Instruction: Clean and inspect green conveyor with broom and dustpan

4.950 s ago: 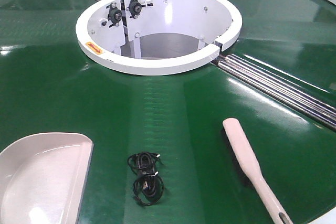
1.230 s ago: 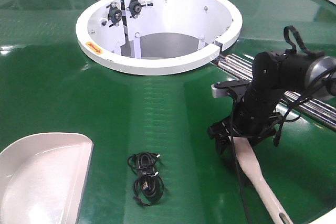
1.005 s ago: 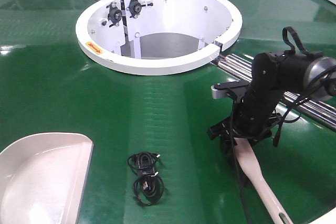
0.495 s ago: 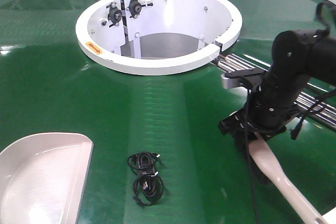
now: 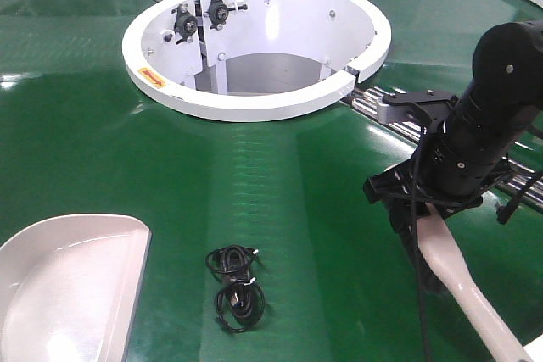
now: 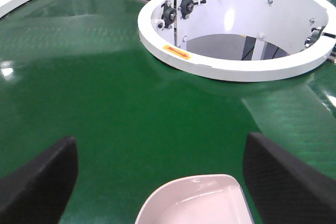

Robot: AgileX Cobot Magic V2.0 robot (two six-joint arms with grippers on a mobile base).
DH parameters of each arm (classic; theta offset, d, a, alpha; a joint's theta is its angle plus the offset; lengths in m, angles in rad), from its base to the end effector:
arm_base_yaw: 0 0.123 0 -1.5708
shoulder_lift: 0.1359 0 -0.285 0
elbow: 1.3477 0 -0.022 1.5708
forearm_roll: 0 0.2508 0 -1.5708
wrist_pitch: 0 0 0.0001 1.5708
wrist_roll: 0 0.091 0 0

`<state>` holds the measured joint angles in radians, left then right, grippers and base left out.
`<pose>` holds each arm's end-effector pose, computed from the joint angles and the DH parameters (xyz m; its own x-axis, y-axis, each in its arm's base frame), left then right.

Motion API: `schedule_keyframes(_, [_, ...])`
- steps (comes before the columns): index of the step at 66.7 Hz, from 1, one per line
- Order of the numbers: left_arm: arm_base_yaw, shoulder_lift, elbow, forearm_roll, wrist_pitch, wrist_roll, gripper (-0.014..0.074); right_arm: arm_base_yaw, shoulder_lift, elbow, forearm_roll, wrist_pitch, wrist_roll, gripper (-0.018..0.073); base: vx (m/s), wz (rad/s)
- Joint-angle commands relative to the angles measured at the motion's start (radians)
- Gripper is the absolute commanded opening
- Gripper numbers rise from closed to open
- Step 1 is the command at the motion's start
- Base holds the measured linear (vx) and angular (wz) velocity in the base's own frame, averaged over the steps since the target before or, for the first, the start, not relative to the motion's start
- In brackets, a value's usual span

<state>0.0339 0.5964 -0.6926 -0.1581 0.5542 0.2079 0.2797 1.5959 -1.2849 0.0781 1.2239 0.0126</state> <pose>0.1155 -0.0036 0.3484 -0.3528 0.0609 -0.9337 0.0695 0.9968 0.0388 0.2925 0.0910 0.2800 -0.9641 -0.2363 -0.1208 -0.2465 0.9660 0.0776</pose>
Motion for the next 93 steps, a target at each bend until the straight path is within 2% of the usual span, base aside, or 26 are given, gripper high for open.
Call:
schedule_keyframes(1, [-0.001, 0.003, -0.035, -0.016, -0.038, 0.000, 0.0589, -0.005, -0.040, -0.019, 0.003, 0.058, 0.005, -0.0006, 0.00, 0.00])
schedule_keyframes(14, [-0.001, 0.003, -0.035, -0.016, -0.003, 0.000, 0.0589, -0.005, -0.040, 0.042, 0.004, 0.058, 0.002, -0.0006, 0.00, 0.00])
schedule_keyframes(34, [-0.001, 0.003, -0.035, -0.013, 0.028, 0.001, 0.0589, -0.005, -0.040, 0.045, 0.002, 0.058, 0.000, -0.0006, 0.00, 0.00])
schedule_keyframes(40, [-0.001, 0.003, -0.035, 0.016, 0.052, 0.041, 0.0589, -0.005, -0.040, 0.045, 0.002, 0.058, 0.000, -0.0006, 0.00, 0.00])
schedule_keyframes(48, [-0.001, 0.003, -0.035, 0.077, 0.096, 0.243, 0.0589, -0.005, -0.040, 0.045, 0.002, 0.058, 0.000, -0.0006, 0.00, 0.00])
schedule_keyframes(54, [-0.001, 0.003, -0.035, 0.131, 0.136, 0.485, 0.0589, -0.005, -0.040, 0.045, 0.002, 0.058, 0.000, -0.0006, 0.00, 0.00])
schedule_keyframes(55, [-0.001, 0.003, -0.035, 0.137, 0.142, 0.545, 0.0589, -0.005, -0.040, 0.045, 0.002, 0.058, 0.000, -0.0006, 0.00, 0.00])
schedule_keyframes(64, [-0.001, 0.003, -0.035, 0.207, 0.179, 0.896, 0.0589, -0.005, -0.040, 0.045, 0.002, 0.058, 0.002, -0.0006, 0.00, 0.00])
schedule_keyframes(73, [-0.001, 0.003, -0.035, 0.252, 0.154, 1.141, 0.0589, -0.005, -0.040, 0.045, 0.003, 0.056, 0.002, -0.0006, 0.00, 0.00])
schedule_keyframes(76, [-0.001, 0.003, -0.035, 0.268, 0.145, 1.197, 0.0589, -0.005, -0.040, 0.045, 0.003, 0.056, 0.002, -0.0006, 0.00, 0.00])
schedule_keyframes(82, [-0.001, 0.003, -0.035, 0.314, 0.103, 1.248, 0.0589, -0.005, -0.040, 0.045, 0.003, 0.057, 0.002, -0.0006, 0.00, 0.00])
schedule_keyframes(88, [-0.001, 0.003, -0.035, 0.345, 0.056, 1.249, 0.0589, -0.005, -0.040, 0.045, 0.003, 0.057, 0.002, -0.0006, 0.00, 0.00])
schedule_keyframes(93, [-0.001, 0.003, -0.035, 0.341, 0.040, 1.248, 0.0589, -0.005, -0.040, 0.045, 0.003, 0.057, 0.002, -0.0006, 0.00, 0.00])
